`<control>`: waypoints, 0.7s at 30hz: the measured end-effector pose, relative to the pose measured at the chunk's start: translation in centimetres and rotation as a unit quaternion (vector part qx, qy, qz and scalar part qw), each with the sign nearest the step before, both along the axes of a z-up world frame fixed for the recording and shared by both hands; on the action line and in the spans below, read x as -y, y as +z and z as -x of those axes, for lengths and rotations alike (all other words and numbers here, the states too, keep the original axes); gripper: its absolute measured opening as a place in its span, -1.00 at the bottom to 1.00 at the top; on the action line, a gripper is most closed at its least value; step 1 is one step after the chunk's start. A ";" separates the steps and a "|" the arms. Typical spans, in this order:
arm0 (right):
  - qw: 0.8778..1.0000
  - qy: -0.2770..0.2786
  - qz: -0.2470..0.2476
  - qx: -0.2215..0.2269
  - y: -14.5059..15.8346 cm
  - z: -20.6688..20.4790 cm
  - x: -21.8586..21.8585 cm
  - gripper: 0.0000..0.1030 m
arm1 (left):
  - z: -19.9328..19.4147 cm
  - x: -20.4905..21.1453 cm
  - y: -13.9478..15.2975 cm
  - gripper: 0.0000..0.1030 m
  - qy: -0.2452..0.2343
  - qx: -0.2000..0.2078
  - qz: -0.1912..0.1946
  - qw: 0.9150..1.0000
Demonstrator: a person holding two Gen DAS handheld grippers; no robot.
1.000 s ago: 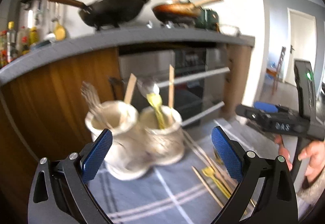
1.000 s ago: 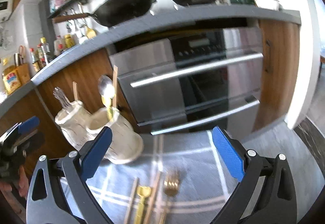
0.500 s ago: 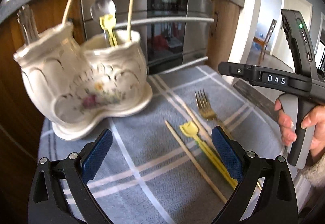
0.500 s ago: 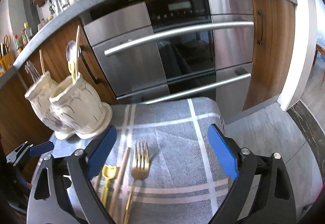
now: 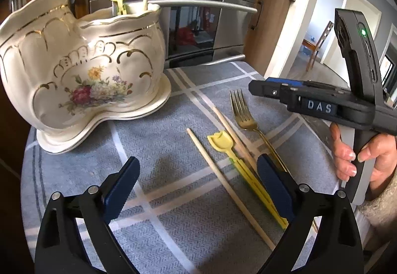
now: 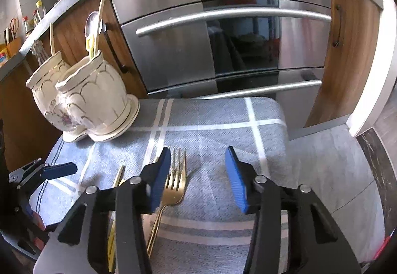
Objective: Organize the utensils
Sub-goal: 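Close the right tool on the gold fork handle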
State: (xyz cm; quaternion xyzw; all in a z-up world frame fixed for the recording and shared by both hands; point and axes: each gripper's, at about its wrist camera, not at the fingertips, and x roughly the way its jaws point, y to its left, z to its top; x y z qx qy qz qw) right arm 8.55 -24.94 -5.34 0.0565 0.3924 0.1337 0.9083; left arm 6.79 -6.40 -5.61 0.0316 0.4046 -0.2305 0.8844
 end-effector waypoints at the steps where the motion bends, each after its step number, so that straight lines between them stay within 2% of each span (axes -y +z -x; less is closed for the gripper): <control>1: 1.000 0.003 0.004 -0.002 -0.1 -0.1 -0.2 -0.20 | -0.1 -0.1 0.0 0.83 0.002 -0.001 0.002 1.000; 7: 1.000 0.016 0.020 -0.010 -0.9 -0.8 -1.0 -0.28 | 0.0 0.2 0.0 0.67 -0.005 0.000 0.004 1.000; 19: 0.998 0.040 -0.003 -0.042 -1.9 -2.8 -1.8 -0.30 | 0.0 0.6 -0.5 0.64 -0.016 -0.008 0.006 1.000; 21: 0.998 0.047 -0.009 -0.049 -2.1 -3.0 -1.8 -0.38 | 0.0 0.6 -0.5 0.63 -0.017 -0.008 0.005 1.000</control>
